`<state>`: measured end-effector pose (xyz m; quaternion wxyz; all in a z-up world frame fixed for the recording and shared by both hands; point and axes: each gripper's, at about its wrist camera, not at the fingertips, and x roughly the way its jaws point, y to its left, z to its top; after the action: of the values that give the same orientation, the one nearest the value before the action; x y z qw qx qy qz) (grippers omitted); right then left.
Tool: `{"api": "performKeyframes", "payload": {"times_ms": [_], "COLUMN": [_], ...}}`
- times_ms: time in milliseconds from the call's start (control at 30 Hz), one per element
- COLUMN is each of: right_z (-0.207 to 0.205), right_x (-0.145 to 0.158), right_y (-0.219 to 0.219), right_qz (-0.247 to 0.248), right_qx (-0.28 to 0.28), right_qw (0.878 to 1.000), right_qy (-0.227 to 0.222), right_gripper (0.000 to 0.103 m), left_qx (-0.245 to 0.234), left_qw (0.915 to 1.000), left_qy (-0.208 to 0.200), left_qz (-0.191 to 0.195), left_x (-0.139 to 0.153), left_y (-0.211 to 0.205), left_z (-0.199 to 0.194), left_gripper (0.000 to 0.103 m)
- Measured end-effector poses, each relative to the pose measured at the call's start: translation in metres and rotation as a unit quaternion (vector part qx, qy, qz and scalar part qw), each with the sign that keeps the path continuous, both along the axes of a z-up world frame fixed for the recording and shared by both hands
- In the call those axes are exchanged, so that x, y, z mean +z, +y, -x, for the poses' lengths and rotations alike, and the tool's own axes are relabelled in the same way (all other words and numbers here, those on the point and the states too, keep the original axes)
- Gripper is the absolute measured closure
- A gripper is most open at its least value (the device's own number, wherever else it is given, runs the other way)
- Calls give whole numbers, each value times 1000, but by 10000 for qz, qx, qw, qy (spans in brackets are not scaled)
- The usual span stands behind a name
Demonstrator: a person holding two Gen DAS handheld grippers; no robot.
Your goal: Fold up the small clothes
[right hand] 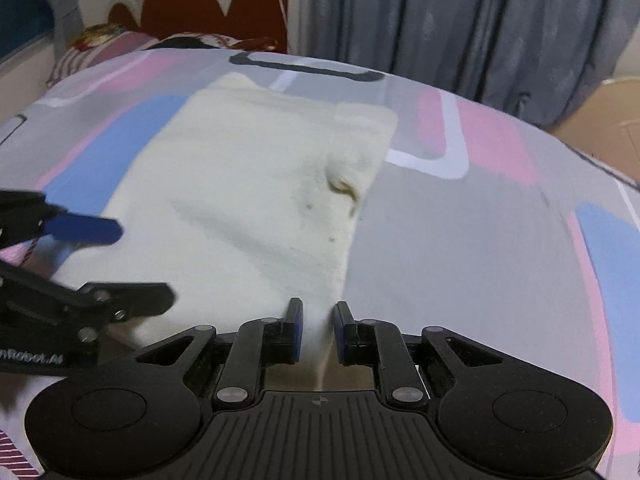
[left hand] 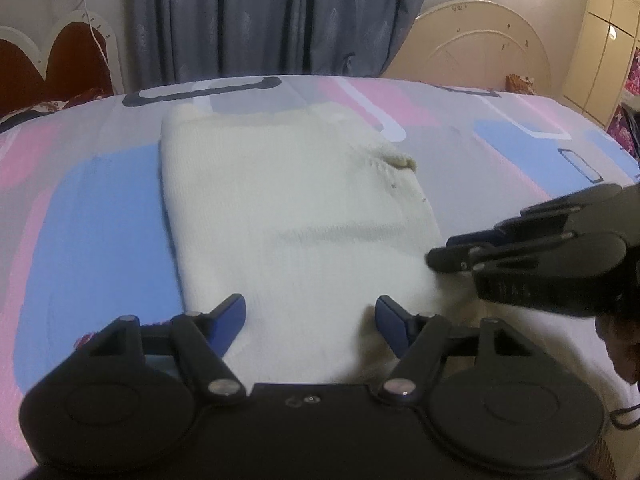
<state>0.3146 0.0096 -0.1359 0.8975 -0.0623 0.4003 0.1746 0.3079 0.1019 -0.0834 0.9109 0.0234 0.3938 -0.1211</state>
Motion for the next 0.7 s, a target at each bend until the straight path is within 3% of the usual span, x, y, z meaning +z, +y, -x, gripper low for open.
{"api": "performKeyframes", "payload": {"times_ms": [233,333,433,700], "right_z": [3,18,29,25], "right_x": [-1,20,24,1], "right_y": [2,-19,-40,-38], "right_qz": [108,-691,-1232,-1512], "right_qx": [61,-161,-360,-250], "right_qw": [9999,9973,9917,9870], "right_qy": [-96,-176,-64,494], "right_gripper": [89,89,67,68], "left_qx": [146,421,785,973], "left_qw": [9998,9985,9953,9942], "left_qy": [-70,-265,-325,-30], "left_qz": [96,242,473,452], "left_x": [4,15,13,-8], "left_y": [4,19,37,49], "left_z": [8,26,38,35], "left_gripper": [35,36,37,37]}}
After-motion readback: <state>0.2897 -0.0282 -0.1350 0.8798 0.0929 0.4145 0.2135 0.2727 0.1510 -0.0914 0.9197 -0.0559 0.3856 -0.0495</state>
